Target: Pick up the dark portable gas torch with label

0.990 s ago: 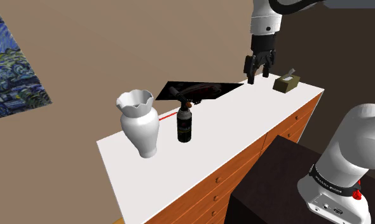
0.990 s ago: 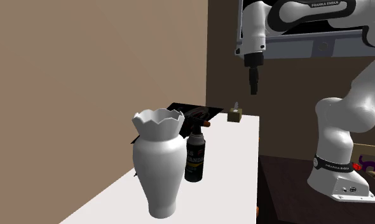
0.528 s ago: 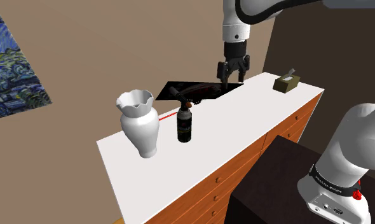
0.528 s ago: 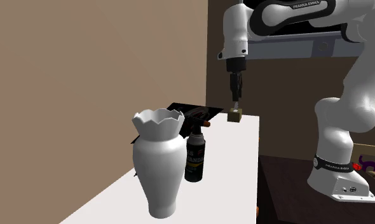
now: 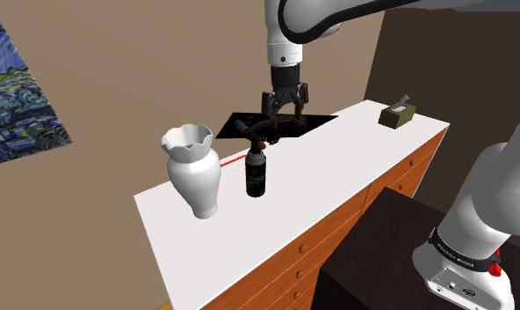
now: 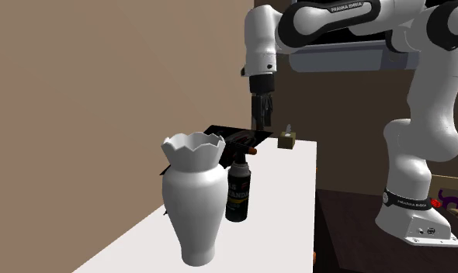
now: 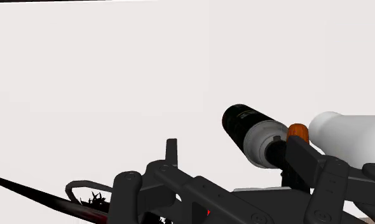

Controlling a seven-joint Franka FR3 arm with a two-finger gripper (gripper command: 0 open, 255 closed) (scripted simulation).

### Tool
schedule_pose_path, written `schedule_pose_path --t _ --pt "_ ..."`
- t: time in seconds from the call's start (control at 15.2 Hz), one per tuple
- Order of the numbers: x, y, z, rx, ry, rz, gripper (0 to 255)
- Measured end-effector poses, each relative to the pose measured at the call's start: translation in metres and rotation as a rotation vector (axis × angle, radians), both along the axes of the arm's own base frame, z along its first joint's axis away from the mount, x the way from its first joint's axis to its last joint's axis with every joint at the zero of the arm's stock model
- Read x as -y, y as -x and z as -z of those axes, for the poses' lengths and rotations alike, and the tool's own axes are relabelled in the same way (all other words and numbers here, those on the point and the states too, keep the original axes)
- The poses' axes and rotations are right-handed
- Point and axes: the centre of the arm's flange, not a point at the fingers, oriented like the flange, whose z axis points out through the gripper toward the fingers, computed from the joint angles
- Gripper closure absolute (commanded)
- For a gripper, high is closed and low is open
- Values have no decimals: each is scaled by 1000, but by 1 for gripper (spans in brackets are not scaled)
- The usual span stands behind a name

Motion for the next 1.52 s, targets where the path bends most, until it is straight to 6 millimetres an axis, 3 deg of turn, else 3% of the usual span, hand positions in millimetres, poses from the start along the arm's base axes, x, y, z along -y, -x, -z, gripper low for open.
schedule_pose_path --t 0.53,1.06,1.12,1.52 --pt "-61 -78 17 6 -13 5 0" --pt "-67 -86 56 5 -14 6 0" --pt "-67 -86 58 5 -14 6 255" --pt "-68 -86 59 6 -14 6 255"
